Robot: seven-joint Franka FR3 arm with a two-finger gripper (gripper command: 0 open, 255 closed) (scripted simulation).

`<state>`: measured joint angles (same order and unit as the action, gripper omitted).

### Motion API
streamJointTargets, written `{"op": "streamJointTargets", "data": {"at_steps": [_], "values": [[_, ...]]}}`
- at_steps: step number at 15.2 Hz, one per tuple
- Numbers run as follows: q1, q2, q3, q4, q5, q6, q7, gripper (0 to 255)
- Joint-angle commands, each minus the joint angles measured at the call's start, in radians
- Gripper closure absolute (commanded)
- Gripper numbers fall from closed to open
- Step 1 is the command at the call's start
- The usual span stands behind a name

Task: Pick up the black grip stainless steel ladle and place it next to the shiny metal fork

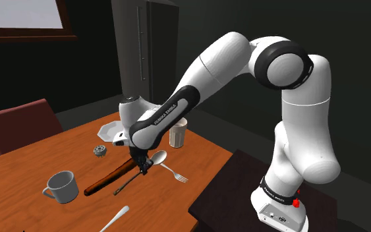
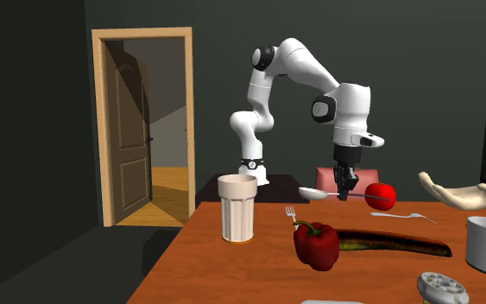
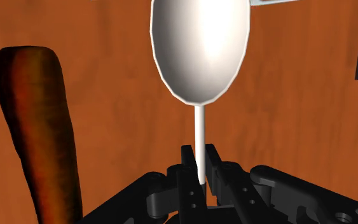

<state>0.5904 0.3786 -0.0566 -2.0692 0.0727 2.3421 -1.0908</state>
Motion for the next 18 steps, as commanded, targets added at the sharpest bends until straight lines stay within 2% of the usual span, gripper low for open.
{"op": "streamJointTargets", "data": {"at_steps": [1,13,18], "values": [[-0.001,0.019,0.001,-0.003,0.002,0.022,-0.002,255],[-0.007,0.149,0.010,0.007,0.017,0.142,-0.015,255],[-0.007,0.150,0.010,0.008,0.017,0.142,-0.015,255]]}}
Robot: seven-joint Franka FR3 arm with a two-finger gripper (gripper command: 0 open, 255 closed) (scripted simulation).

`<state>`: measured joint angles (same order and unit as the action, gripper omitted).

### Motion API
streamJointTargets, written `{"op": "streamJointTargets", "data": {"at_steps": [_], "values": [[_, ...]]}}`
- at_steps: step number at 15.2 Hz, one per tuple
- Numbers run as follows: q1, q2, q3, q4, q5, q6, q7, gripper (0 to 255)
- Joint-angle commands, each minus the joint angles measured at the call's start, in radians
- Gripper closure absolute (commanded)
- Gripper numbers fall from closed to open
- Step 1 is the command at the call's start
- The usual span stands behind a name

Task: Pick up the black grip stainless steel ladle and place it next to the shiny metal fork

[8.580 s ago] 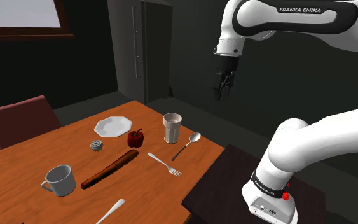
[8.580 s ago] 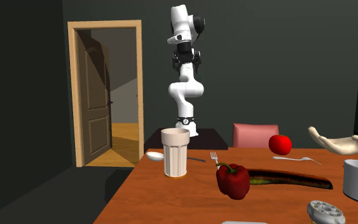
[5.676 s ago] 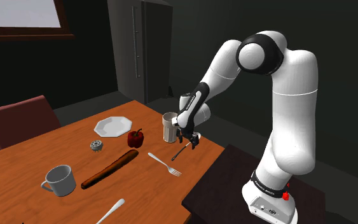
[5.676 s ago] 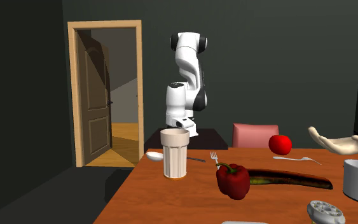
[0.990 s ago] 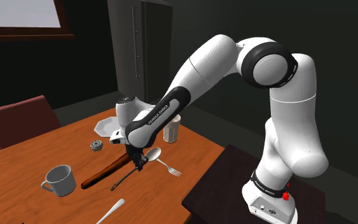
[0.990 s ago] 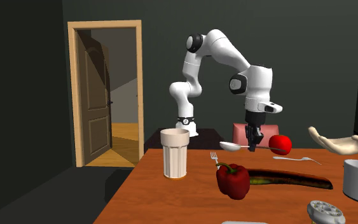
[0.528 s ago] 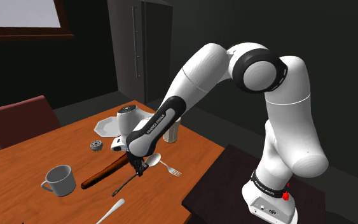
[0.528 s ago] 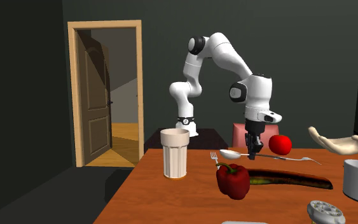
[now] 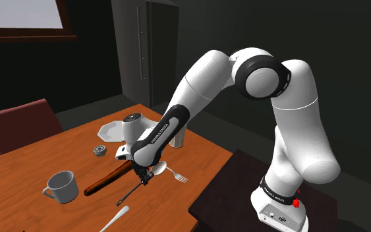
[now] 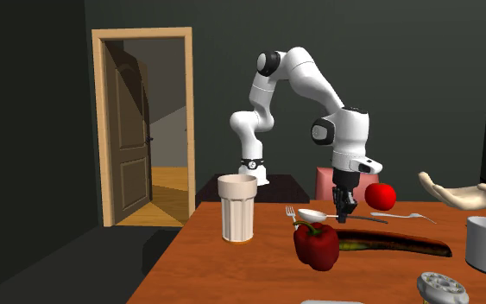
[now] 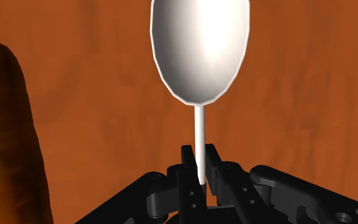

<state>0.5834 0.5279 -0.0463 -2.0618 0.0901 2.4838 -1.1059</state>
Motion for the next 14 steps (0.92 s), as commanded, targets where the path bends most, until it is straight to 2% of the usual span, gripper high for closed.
{"op": "streamJointTargets", "data": {"at_steps": [1,3,4,9,13,14], "values": [[0.000,0.000,0.000,0.000,0.000,0.000,0.000,255],[0.000,0.000,0.000,0.000,0.000,0.000,0.000,255],[0.000,0.000,0.000,0.000,0.000,0.000,0.000,0],[0.000,0.000,0.000,0.000,0.000,0.000,0.000,0],[0.003,-0.093,-0.008,0.010,-0.012,-0.102,0.008,0],[0.003,-0.093,-0.008,0.010,-0.012,-0.102,0.008,0]]}}
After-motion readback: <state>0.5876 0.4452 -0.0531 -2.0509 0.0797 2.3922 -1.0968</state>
